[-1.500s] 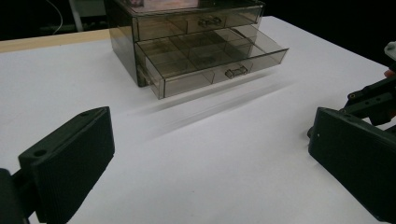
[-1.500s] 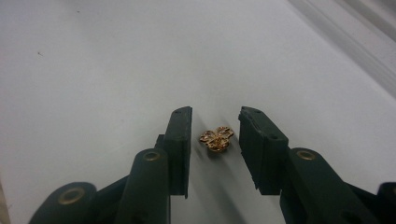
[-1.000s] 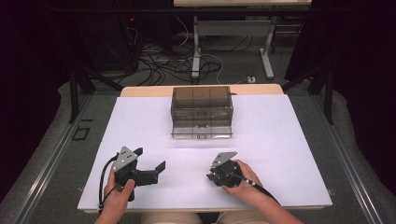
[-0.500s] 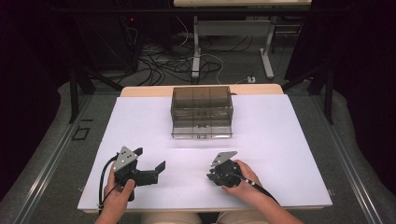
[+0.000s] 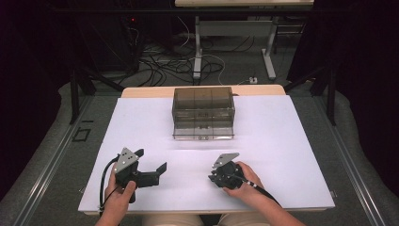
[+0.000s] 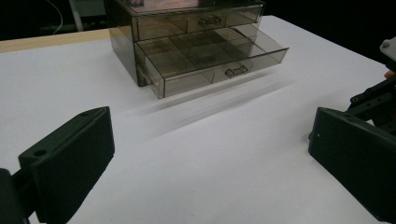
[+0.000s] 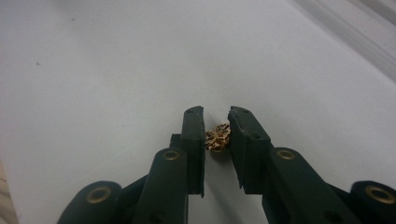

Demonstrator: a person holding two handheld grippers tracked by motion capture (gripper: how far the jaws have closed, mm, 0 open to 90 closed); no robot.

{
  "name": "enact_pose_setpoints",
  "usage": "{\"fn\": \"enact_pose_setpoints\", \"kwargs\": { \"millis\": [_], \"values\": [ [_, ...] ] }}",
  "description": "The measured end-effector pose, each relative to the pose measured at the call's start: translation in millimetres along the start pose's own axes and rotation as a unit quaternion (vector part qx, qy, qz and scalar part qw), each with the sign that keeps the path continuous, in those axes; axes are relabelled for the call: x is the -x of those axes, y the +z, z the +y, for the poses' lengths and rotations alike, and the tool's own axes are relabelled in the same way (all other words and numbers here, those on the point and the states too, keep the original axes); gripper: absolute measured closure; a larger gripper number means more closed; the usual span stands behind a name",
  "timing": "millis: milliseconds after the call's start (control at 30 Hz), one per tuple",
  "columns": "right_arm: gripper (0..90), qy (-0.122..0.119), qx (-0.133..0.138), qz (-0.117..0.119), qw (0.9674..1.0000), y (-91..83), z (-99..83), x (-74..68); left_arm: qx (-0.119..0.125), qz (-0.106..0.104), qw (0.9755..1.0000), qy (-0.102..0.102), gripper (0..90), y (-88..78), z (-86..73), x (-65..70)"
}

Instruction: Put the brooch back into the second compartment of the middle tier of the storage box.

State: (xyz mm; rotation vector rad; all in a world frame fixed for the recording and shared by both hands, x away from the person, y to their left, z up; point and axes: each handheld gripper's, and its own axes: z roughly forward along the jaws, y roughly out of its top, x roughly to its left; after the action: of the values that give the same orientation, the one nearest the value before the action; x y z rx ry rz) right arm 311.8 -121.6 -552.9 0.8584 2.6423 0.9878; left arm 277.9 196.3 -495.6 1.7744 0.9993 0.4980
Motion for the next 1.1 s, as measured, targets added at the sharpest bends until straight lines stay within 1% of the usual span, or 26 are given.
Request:
{"fn": "enact_pose_setpoints", "kwargs": {
  "millis": [67,133,167,233,300,367,500,567,600,633,700,733,800,867,900,933,1033,1067,1100],
  "values": [
    [76.0,0.003,0.004,-0.003,1.0000,0.0,-0.2,-0.6,0.000,0.000,1.0000,0.000,0.6,0.1,0.0,0.1],
    [76.0,0.004,0.003,0.000,1.0000,-0.8,0.0,-0.6,0.000,0.000,1.0000,0.000,0.6,0.2,0.0,0.1],
    [76.0,0.009,0.002,-0.001,1.0000,-1.3,0.1,-1.1,-0.001,0.000,1.0000,0.000,0.7,0.2,0.0,0.1],
    [76.1,0.012,0.005,-0.002,0.9999,-1.9,0.4,-1.1,0.000,0.000,1.0000,0.001,0.7,0.3,-0.1,0.0],
    [76.1,0.014,0.010,-0.002,0.9999,-2.2,0.3,-1.0,-0.001,0.001,1.0000,0.003,0.7,0.2,0.0,-0.4],
    [76.1,0.013,0.008,-0.002,0.9999,-3.0,0.2,-0.9,-0.001,0.001,1.0000,0.003,0.7,0.3,0.0,-0.4],
    [76.1,0.018,0.011,-0.003,0.9998,-4.4,0.4,-1.0,0.000,0.001,1.0000,0.002,0.7,0.3,-0.1,-0.5],
    [76.2,0.023,0.019,-0.003,0.9996,-4.4,0.4,-1.1,-0.003,0.000,1.0000,0.002,0.7,-0.2,0.1,-0.9],
    [76.2,0.020,0.016,-0.003,0.9997,-5.3,0.7,0.1,-0.003,0.000,1.0000,0.002,0.7,-0.2,0.1,-1.0],
    [76.2,0.027,0.016,-0.004,0.9995,-6.2,0.7,-0.4,-0.004,-0.001,1.0000,0.001,0.7,-0.2,0.1,-1.1],
    [76.3,0.033,0.019,-0.002,0.9993,-7.3,0.9,0.0,-0.006,0.000,1.0000,0.001,0.7,-0.3,0.1,-1.3],
    [76.2,0.036,0.025,-0.006,0.9990,-7.3,0.7,0.2,-0.007,0.000,1.0000,0.001,0.7,-0.3,0.1,-1.4],
    [76.2,0.040,0.023,-0.006,0.9989,-9.1,1.0,1.0,-0.009,-0.001,1.0000,0.001,0.8,-0.2,0.1,-1.3],
    [76.3,0.044,0.032,-0.008,0.9985,-9.5,0.9,1.9,-0.009,0.001,1.0000,0.002,0.9,0.0,0.0,-1.1],
    [76.3,0.047,0.029,-0.006,0.9985,-11.0,1.1,2.4,-0.010,0.001,1.0000,0.002,0.9,0.1,0.0,-1.2],
    [76.3,0.046,0.034,-0.008,0.9983,-11.0,1.1,3.1,-0.010,0.000,1.0000,0.002,0.9,0.0,0.0,-1.3],
    [76.3,0.054,0.038,-0.010,0.9978,-14.0,1.5,4.3,-0.010,0.003,0.9999,0.001,1.1,-0.2,0.0,-1.6],
    [76.3,0.057,0.045,-0.012,0.9973,-14.0,1.5,4.7,-0.010,0.005,0.9999,0.000,1.4,-0.3,0.0,-1.7],
    [76.4,0.059,0.046,-0.014,0.9971,-15.2,1.8,5.3,-0.012,0.008,0.9999,0.001,1.9,-0.5,-0.1,-1.9]
  ]
}}
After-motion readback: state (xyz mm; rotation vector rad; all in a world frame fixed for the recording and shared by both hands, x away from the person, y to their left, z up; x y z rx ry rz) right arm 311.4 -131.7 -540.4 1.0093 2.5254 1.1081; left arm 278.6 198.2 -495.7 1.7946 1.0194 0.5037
